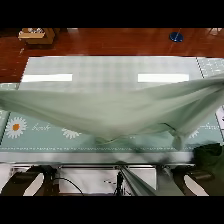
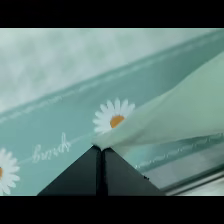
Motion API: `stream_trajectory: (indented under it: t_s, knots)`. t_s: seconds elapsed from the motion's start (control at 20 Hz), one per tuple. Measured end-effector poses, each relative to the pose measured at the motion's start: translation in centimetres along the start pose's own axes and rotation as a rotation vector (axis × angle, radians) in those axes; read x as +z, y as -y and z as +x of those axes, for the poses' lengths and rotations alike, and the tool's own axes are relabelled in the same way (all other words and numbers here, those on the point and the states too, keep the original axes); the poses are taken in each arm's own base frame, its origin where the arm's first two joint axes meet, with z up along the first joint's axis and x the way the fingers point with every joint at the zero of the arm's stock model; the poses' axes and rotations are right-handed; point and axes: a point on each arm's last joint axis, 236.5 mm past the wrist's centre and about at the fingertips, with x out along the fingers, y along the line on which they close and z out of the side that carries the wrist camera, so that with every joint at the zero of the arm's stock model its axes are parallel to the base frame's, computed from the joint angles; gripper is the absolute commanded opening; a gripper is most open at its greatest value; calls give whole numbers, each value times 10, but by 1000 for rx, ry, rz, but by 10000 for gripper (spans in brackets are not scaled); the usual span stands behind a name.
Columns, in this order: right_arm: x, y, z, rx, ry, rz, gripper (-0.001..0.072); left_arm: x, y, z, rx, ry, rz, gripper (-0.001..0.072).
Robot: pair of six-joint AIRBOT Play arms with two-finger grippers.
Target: Fold the shirts.
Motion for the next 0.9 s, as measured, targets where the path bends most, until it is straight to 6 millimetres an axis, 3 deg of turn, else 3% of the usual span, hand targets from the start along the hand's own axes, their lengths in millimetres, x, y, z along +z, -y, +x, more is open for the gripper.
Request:
stream_trajectory:
  t_s: [0.2,0.5,0.65,0.9]
  knots:
    - [-2,11,101,14,-224,-7,28,-10,-17,84,-37,-127,-42,19]
    - [37,24,231,18,-212,2,29,1,-58,204,-5,-161,-70,20]
    - [60,26,276,29,-141,31,28,8,-75,252,12,-152,-83,21]
    - [82,26,325,45,-62,101,34,5,-91,315,22,-167,-116,29]
